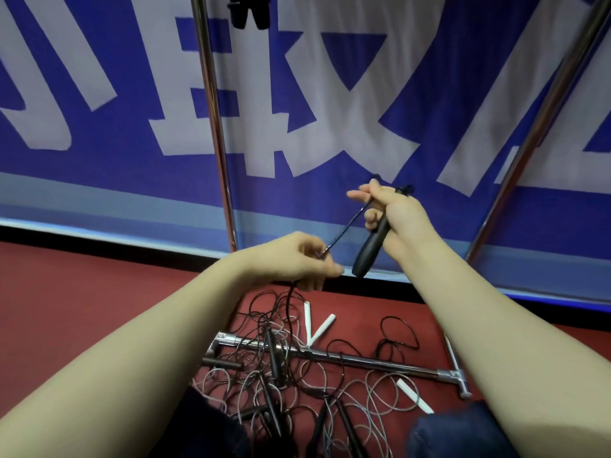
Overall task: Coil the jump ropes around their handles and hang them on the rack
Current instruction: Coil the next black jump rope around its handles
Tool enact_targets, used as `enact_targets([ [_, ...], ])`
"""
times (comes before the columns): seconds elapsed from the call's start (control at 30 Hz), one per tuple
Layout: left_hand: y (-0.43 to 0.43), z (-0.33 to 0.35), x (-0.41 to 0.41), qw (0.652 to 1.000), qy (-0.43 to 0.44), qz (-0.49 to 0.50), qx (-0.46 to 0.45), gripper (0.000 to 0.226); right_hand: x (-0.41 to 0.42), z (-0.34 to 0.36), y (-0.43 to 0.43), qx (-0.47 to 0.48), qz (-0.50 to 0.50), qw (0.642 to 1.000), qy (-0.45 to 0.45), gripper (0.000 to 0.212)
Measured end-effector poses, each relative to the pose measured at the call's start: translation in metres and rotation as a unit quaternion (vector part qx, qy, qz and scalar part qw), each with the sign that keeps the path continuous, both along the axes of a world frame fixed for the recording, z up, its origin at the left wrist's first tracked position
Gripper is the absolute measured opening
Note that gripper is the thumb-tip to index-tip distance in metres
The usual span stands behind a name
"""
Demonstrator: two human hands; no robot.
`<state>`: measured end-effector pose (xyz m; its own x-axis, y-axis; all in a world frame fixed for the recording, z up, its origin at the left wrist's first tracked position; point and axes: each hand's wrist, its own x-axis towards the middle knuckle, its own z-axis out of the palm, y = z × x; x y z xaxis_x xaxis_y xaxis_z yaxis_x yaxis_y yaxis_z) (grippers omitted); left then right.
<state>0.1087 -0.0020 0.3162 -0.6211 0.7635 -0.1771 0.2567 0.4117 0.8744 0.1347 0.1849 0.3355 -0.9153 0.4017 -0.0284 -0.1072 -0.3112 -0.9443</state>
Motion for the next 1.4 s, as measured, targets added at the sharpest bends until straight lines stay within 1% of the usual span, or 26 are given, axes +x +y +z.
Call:
enact_targets([
  [0.07, -0.010, -0.013, -0.007, 0.995, -0.072, -0.070, -0.027, 0.020, -0.003, -0.003, 0.016, -0.029, -0.031, 0.999, 0.000, 0.018],
  [0.13, -0.015, -0.025, -0.015, 0.989, -0.111, -0.087, -0.045, 0.017, -0.005, -0.007, 0.030, -0.046, -0.057, 0.997, 0.006, 0.019],
  [0.23, -0.009, -0.046, -0.022, 0.990, -0.108, -0.050, -0.077, 0.007, -0.006, -0.008, 0.040, -0.075, -0.097, 0.992, 0.018, 0.019],
  [0.3, -0.005, -0.061, -0.028, 0.991, -0.079, -0.027, -0.108, 0.019, -0.009, -0.013, 0.045, -0.082, -0.096, 0.992, 0.004, 0.021],
  [0.33, -0.004, -0.067, -0.031, 0.992, -0.049, -0.007, -0.119, 0.023, -0.011, -0.018, 0.047, -0.055, -0.086, 0.994, -0.032, 0.023],
  [0.37, -0.003, -0.070, -0.035, 0.992, -0.005, 0.021, -0.122, 0.027, -0.013, -0.024, 0.049, 0.002, -0.079, 0.992, -0.095, 0.024],
  [0.4, -0.002, -0.070, -0.039, 0.990, 0.045, 0.056, -0.118, 0.029, -0.014, -0.032, 0.048, 0.085, -0.071, 0.978, -0.175, 0.022],
  [0.43, -0.002, -0.067, -0.043, 0.986, 0.093, 0.094, -0.107, 0.029, -0.014, -0.040, 0.045, 0.178, -0.056, 0.950, -0.250, 0.020],
  [0.47, -0.001, -0.064, -0.045, 0.979, 0.133, 0.127, -0.091, 0.024, -0.013, -0.047, 0.040, 0.261, -0.028, 0.918, -0.297, 0.018],
  [0.5, 0.000, -0.060, -0.046, 0.972, 0.164, 0.154, -0.074, 0.018, -0.011, -0.051, 0.034, 0.320, 0.010, 0.895, -0.311, 0.015],
  [0.53, 0.002, -0.056, -0.046, 0.966, 0.187, 0.168, -0.055, 0.012, -0.008, -0.052, 0.028, 0.347, 0.050, 0.889, -0.295, 0.012],
  [0.57, 0.004, -0.054, -0.044, 0.965, 0.199, 0.166, -0.036, 0.008, -0.006, -0.051, 0.022, 0.339, 0.086, 0.899, -0.263, 0.012],
  [0.63, 0.012, -0.046, -0.037, 0.968, 0.211, 0.137, 0.007, 0.006, -0.001, -0.043, 0.009, 0.269, 0.152, 0.932, -0.191, 0.016],
  [0.7, 0.020, -0.035, -0.030, 0.961, 0.238, 0.131, 0.043, 0.003, 0.000, -0.035, -0.002, 0.246, 0.179, 0.941, -0.148, 0.023],
  [0.77, 0.025, -0.026, -0.027, 0.942, 0.279, 0.166, 0.080, 0.004, 0.000, -0.029, -0.011, 0.245, 0.188, 0.942, -0.130, 0.021],
  [0.83, 0.024, -0.022, -0.024, 0.926, 0.297, 0.202, 0.120, 0.006, 0.001, -0.024, -0.013, 0.238, 0.215, 0.937, -0.135, 0.020],
  [0.87, 0.022, -0.021, -0.023, 0.922, 0.297, 0.211, 0.134, 0.006, 0.003, -0.022, -0.011, 0.258, 0.229, 0.928, -0.141, 0.022],
  [0.93, 0.018, -0.020, -0.025, 0.926, 0.271, 0.219, 0.148, 0.009, 0.005, -0.018, -0.005, 0.348, 0.232, 0.896, -0.149, 0.026],
  [0.97, 0.017, -0.018, -0.025, 0.934, 0.247, 0.215, 0.143, 0.014, 0.005, -0.017, -0.002, 0.377, 0.219, 0.888, -0.143, 0.026],
  [1.0, 0.016, -0.018, -0.026, 0.947, 0.215, 0.201, 0.127, 0.018, 0.005, -0.015, 0.001, 0.375, 0.197, 0.896, -0.130, 0.026],
  [1.1, 0.017, -0.020, -0.023, 0.987, 0.085, 0.121, 0.064, 0.020, 0.006, -0.009, 0.010, 0.289, 0.117, 0.948, -0.070, 0.026],
  [1.17, 0.018, -0.025, -0.021, 0.995, 0.010, 0.085, 0.048, 0.028, 0.005, -0.007, 0.011, 0.248, 0.056, 0.967, -0.030, 0.027],
  [1.23, 0.019, -0.032, -0.022, 0.995, -0.053, 0.078, 0.025, 0.037, 0.001, -0.004, 0.014, 0.179, -0.028, 0.983, 0.017, 0.027],
  [1.27, 0.019, -0.036, -0.022, 0.995, -0.064, 0.072, -0.009, 0.037, 0.000, -0.001, 0.018, 0.130, -0.081, 0.987, 0.041, 0.027],
  [1.33, 0.014, -0.044, -0.024, 0.989, -0.041, 0.018, -0.139, 0.027, -0.002, 0.004, 0.028, 0.037, -0.194, 0.977, 0.078, 0.027],
  [1.4, 0.009, -0.054, -0.025, 0.972, -0.017, -0.038, -0.232, 0.017, -0.003, 0.003, 0.039, 0.014, -0.295, 0.952, 0.086, 0.028],
])
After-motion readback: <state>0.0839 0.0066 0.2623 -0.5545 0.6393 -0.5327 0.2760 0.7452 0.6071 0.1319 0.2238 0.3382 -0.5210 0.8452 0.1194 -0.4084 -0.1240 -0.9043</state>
